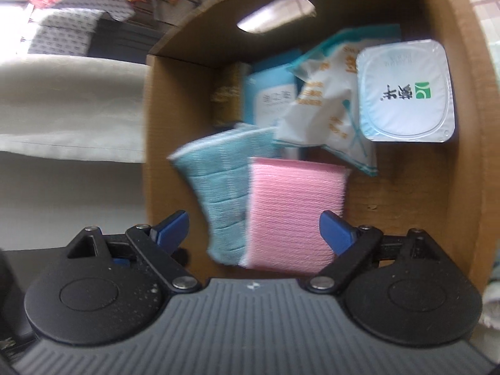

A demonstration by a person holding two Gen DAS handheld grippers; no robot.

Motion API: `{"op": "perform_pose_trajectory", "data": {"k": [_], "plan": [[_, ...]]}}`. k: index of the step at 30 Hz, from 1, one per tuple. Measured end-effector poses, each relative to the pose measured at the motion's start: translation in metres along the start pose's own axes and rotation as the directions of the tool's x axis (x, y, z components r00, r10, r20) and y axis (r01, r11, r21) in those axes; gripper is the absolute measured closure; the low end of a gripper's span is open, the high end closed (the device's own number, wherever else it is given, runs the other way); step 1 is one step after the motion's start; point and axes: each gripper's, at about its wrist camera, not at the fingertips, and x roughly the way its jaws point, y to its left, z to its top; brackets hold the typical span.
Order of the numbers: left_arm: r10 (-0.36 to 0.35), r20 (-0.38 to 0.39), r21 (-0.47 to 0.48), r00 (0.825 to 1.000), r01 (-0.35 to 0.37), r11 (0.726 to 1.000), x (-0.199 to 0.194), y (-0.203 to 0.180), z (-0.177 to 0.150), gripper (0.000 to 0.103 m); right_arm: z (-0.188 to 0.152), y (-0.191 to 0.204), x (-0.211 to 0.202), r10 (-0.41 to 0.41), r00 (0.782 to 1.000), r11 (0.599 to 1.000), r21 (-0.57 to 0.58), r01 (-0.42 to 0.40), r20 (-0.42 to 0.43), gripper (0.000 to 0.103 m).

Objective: Organize soft objects
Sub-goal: 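Open both tools to drop the blue towel and pink pad into the box, then move both tools back over the table toward the blue wet wipes pack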

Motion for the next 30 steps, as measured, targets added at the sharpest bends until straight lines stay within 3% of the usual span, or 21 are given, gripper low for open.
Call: {"op": "perform_pose_trajectory", "data": {"k": [6,9,15,22,30], "plan": [[-0.060,0.023,-0.035,0.998,0.061,0.998,-0.029,-0.018,-0.004,0.041,-0.009,0.002,-0.053,0.139,0.990,0.990,-0.032,-0.138,0.038,0.008],[-0.075,0.032,-0.051,0.997,0.076,0.996,-0.041,-0.036,-0.008,0.037,-0.012,-0.006,-0.089,0.172,0.983,0.985,-0.046,-0.169,0.070,0.001],[-0.100,0.030,-0.092,0.995,0.102,0.990,-0.054,-0.089,-0.010,0.028,-0.007,-0.043,-0.159,0.195,0.971,0.980,-0.069,-0.187,0.137,0.001],[-0.127,0.087,-0.026,0.988,0.130,0.991,-0.071,-0.186,-0.005,0.019,0.016,-0.124,-0.253,0.119,0.969,0.993,-0.031,-0.115,0.215,0.001],[-0.194,0.129,0.006,0.972,0.195,0.981,-0.066,-0.305,0.017,0.015,0.075,-0.217,-0.352,-0.082,0.948,0.984,-0.124,0.125,0.308,0.001]]}}
